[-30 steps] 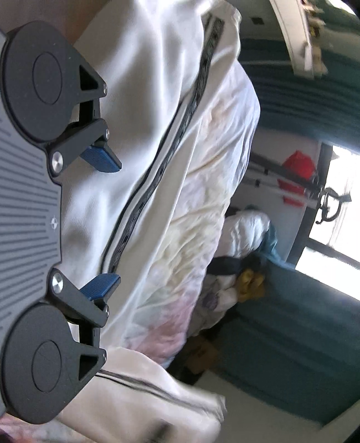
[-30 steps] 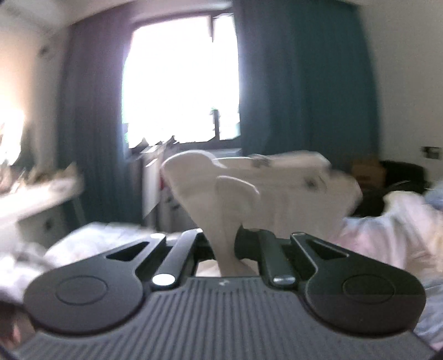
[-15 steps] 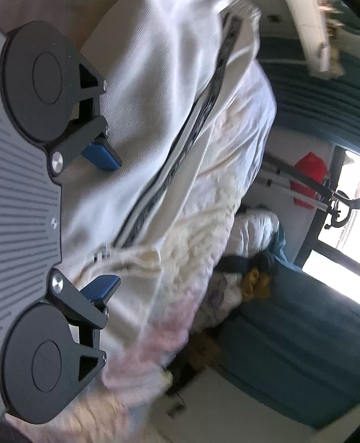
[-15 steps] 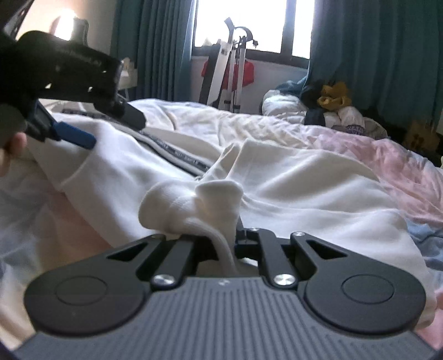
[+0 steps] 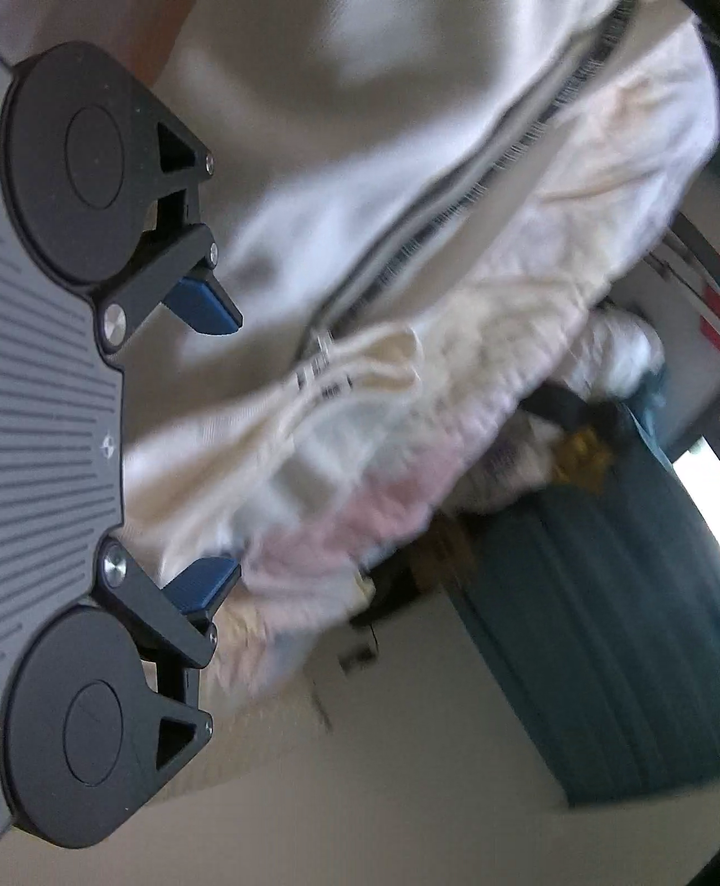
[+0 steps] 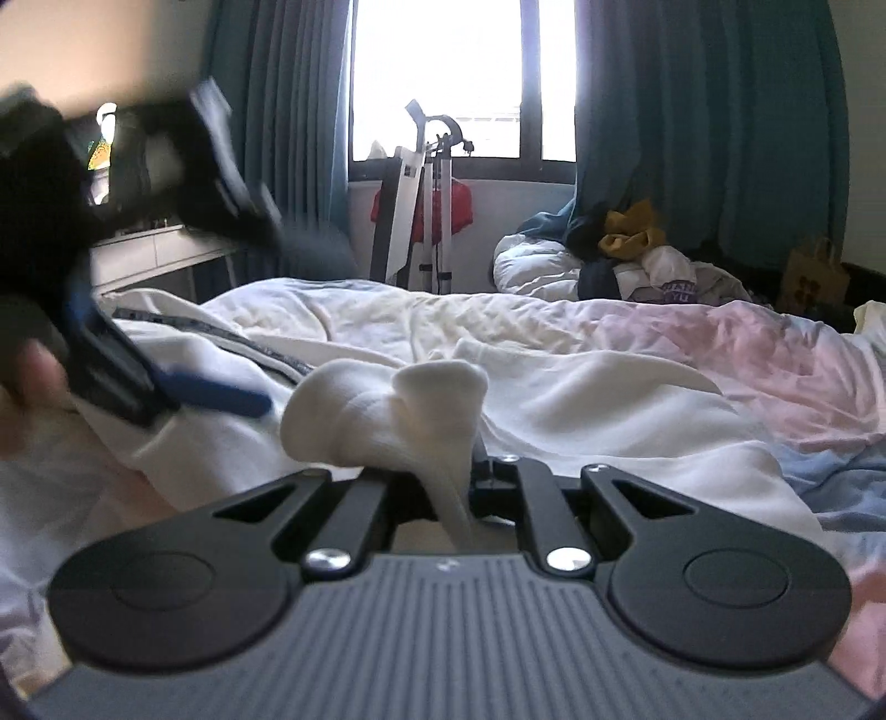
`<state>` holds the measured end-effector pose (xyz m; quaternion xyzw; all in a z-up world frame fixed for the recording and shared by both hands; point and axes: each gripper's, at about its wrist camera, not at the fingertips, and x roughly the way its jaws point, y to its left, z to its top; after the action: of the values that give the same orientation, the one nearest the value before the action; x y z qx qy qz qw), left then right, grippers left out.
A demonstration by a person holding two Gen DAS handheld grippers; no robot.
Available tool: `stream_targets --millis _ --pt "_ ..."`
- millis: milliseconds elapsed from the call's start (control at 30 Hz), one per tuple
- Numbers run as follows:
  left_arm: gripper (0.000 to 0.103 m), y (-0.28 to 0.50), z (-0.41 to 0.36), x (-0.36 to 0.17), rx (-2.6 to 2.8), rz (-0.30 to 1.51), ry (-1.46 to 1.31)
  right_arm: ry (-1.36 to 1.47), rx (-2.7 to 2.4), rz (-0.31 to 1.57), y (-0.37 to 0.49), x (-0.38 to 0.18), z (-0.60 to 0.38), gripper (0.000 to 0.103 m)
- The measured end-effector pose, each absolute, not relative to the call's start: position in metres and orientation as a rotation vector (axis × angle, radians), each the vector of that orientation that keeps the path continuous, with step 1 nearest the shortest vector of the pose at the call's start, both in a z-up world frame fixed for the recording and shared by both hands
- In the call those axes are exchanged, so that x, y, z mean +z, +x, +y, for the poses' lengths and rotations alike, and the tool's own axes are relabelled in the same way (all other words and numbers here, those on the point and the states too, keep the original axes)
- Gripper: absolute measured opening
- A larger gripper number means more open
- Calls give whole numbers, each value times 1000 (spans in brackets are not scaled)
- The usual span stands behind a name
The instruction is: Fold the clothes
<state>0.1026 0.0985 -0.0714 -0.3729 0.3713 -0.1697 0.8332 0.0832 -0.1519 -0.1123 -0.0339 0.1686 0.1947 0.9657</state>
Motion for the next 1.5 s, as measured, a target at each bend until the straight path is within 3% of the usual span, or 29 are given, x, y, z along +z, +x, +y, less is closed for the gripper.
stream_targets --millis 300,400,467,567,767,1067,1233,1400,1467,1500 --pt "87 172 69 -84 -390 884 -716 -136 425 284 75 -109 -156 10" --pt "76 201 58 -93 -382 920 -688 -139 435 287 75 -111 -155 10" --pt "52 218 55 -101 -380 956 -673 -148 442 285 75 -112 -153 10" --pt "31 229 56 -110 -360 973 -637 -134 457 298 80 -116 -150 10" --pt "21 231 75 -95 -325 870 -635 -107 492 273 92 -116 -135 10" --pt "25 239 88 -120 -288 875 -505 -62 580 387 116 -151 -116 10" --pt "43 221 89 -99 -208 833 -430 -29 579 412 117 -152 -117 11" --pt "52 167 112 -64 -126 789 -424 -14 581 428 115 -151 -117 12" --pt "71 142 125 -48 -82 758 -437 6 582 437 115 -149 -120 14" --pt "75 128 133 -40 -60 741 -443 15 581 441 115 -148 -121 16"
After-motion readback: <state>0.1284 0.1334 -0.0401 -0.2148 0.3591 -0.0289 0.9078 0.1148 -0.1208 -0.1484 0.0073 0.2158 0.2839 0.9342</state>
